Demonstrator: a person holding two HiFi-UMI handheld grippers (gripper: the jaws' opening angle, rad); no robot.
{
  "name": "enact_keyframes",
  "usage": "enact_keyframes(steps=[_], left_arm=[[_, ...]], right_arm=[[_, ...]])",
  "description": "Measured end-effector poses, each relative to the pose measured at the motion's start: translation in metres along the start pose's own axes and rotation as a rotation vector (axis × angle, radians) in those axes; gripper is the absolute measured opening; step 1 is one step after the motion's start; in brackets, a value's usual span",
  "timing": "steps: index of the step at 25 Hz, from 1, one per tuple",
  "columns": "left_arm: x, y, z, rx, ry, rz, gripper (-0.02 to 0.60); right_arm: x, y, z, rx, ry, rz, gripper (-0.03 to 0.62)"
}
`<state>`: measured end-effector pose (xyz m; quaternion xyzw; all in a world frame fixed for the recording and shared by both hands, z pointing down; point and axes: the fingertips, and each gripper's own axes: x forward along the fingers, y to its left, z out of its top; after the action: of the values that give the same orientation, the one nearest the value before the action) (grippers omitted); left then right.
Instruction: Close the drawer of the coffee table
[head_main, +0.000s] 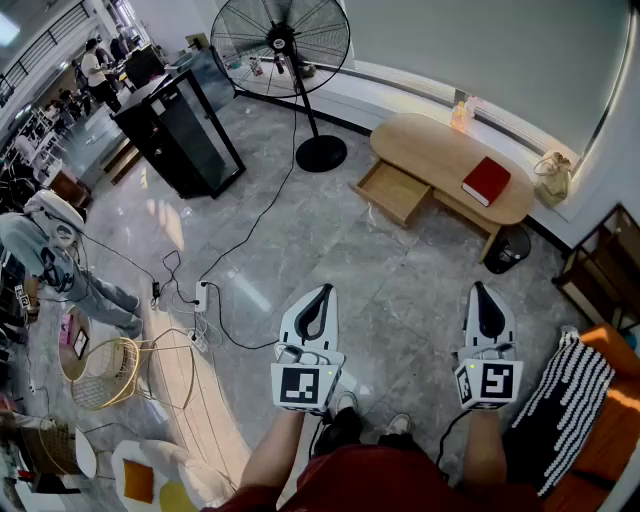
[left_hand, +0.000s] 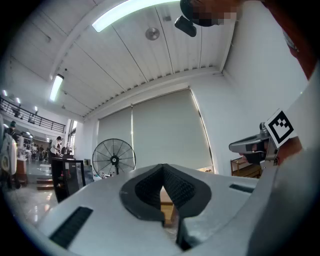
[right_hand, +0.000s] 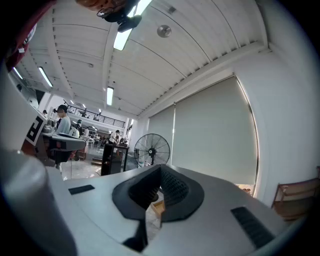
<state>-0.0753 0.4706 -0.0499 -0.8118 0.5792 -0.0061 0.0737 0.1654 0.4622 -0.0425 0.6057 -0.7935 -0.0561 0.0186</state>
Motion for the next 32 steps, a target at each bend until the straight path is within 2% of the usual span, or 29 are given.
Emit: enact_keyframes(steps=[8, 15, 23, 29, 32], left_arm=[[-0.014, -0.028, 0.006, -0.01, 0.011, 0.014, 0.008], [-0.012, -0.029, 0.006, -0.008, 0.009, 0.008, 0.007], [-0.009, -0.011, -0.002, -0.009, 0.021, 0.004, 0.008], [-0.004, 0.019, -0.008, -0.01, 0.018, -0.012, 0.011], [0.0, 0.033, -0.016, -0.024, 0.033, -0.018, 0.081]], right_arm=[[-0.031, -0.007, 0.005, -0.002, -0.006, 0.01, -0.003], [-0.032, -0.006, 0.011, 0.026, -0.035, -0.005, -0.003], [-0.018, 0.015, 0.009, 0.023, -0.036, 0.016, -0.003], [0.005, 0.045, 0.009, 0.016, -0.023, 0.03, -0.003], [0.017, 0.06, 0.006, 0.014, -0.018, 0.034, -0.003]])
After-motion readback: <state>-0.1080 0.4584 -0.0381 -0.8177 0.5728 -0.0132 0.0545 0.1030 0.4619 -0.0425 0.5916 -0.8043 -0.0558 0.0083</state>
